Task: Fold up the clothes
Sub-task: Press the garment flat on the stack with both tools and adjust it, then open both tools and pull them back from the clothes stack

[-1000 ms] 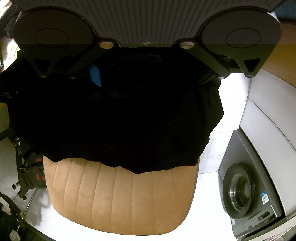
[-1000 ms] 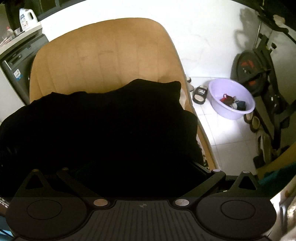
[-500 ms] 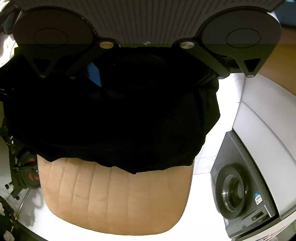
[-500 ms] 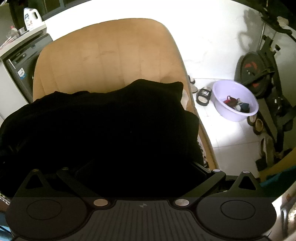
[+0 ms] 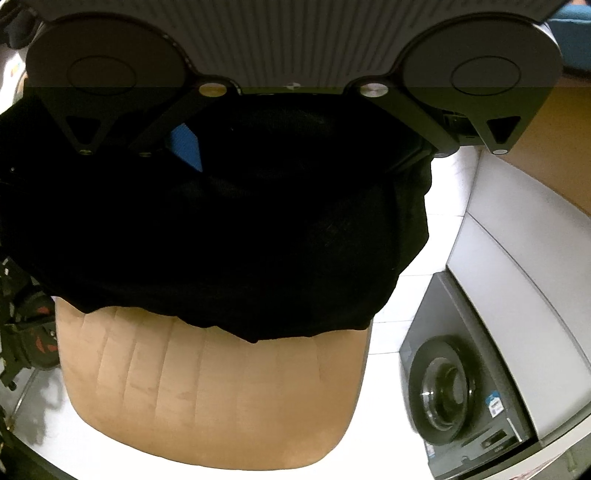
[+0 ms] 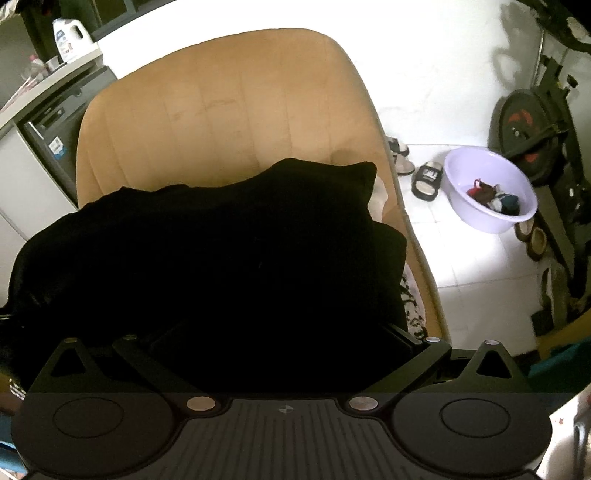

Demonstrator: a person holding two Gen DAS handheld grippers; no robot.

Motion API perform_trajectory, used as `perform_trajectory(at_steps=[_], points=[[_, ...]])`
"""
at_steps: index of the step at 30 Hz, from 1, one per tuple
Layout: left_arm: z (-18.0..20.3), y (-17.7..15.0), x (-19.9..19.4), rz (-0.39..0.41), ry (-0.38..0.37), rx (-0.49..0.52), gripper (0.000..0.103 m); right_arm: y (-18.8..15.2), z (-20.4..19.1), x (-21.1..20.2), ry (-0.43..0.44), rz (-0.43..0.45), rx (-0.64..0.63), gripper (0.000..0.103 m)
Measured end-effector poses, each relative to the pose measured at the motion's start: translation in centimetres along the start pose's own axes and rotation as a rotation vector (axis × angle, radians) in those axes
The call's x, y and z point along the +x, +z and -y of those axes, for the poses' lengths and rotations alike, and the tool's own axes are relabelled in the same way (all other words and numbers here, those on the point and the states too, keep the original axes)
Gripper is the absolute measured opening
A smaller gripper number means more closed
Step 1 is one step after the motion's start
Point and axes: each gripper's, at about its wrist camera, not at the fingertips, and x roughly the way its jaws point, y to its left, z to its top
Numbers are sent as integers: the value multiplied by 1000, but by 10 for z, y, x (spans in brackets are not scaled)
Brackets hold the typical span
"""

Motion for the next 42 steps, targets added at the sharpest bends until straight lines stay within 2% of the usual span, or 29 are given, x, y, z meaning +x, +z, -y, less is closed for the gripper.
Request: perform_trajectory(at_steps=[5,8,13,16,21,24,27,30,34,39,42], points=[[1,6,-4,8,12,-12,103,10,4,-3,33,-35,41,102],[-2,10,-11,11,23,-20,103,18,1,-15,23,-42,35,102],[5,0,-49,36,30,44,103,8,-11,-73,19,12,24,102],[11,-8,-74,56,27,98,103,-9,-15,-116,19,50,74,102],[-7,-49,-140,122,-78,85,103,-55,-52,-190,-80,126,25,102],[-27,-81,-173,159,-117,86,103,-89,-75,-230,-87,164,55,102],[-39,-109,-190,173,-99,97,103,-127,-96,-269,-137,202,112,102],[-50,-130,-204,166,-88,95,103,-157,-113,-299,-206,220,117,102],[-58,-149,-221,162,-95,94,103,-181,-131,-326,-282,204,95,102],[-71,-169,-245,148,-196,79,103,-197,-156,-333,-259,132,99,102],[-74,-185,-255,116,-201,60,103,-209,-170,-330,-261,83,123,102]])
